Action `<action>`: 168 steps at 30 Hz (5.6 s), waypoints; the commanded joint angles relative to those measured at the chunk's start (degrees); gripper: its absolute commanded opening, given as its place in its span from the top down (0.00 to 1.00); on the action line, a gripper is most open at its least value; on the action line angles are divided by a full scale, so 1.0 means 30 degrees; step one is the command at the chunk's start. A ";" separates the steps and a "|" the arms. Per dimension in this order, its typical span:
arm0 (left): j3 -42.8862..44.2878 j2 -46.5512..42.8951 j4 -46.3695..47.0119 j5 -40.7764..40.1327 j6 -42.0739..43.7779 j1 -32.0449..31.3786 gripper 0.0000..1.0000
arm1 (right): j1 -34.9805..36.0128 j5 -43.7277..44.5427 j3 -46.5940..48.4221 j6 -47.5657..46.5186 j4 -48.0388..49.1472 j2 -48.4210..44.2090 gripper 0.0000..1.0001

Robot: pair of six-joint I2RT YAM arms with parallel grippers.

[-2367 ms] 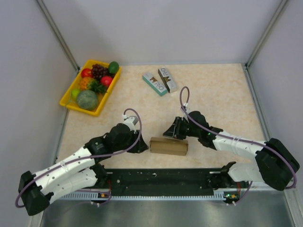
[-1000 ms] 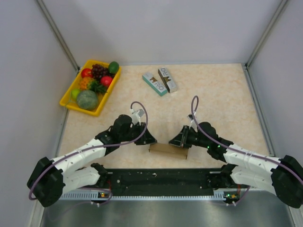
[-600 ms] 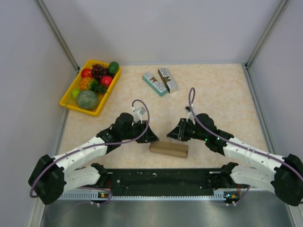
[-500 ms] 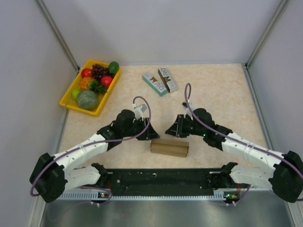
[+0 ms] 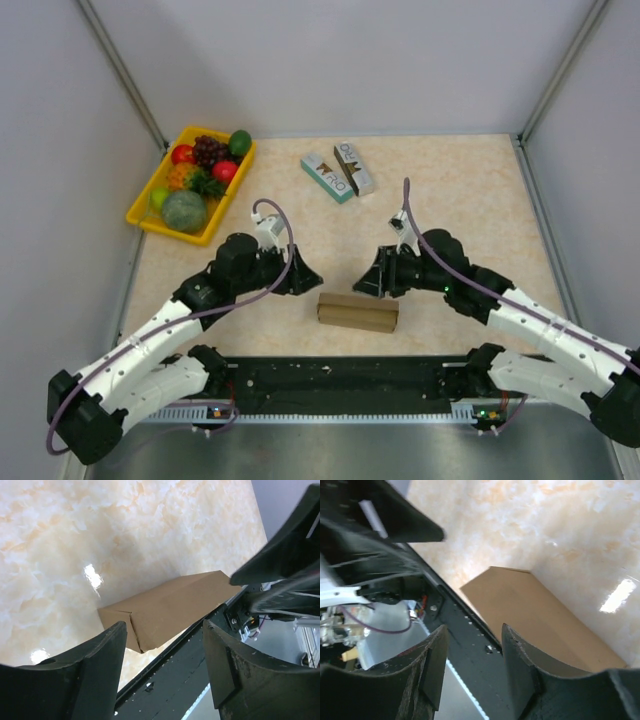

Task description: Fold the paper box

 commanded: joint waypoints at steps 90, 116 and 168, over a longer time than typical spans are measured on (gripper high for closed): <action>-0.8220 -0.3214 0.4398 0.0083 -0.3862 0.0150 0.35 | -0.3066 -0.4904 -0.7383 0.4076 0.8142 -0.4030 0.76; -0.9830 -0.2716 0.5246 0.0728 -0.3803 0.0150 0.37 | -0.3037 -0.4992 -1.0754 0.5014 1.0431 -0.2891 0.76; -0.1831 0.4315 0.2550 0.4360 0.0709 0.0179 0.17 | -0.4590 -0.4376 -0.5542 -0.0462 0.0940 -0.2361 0.37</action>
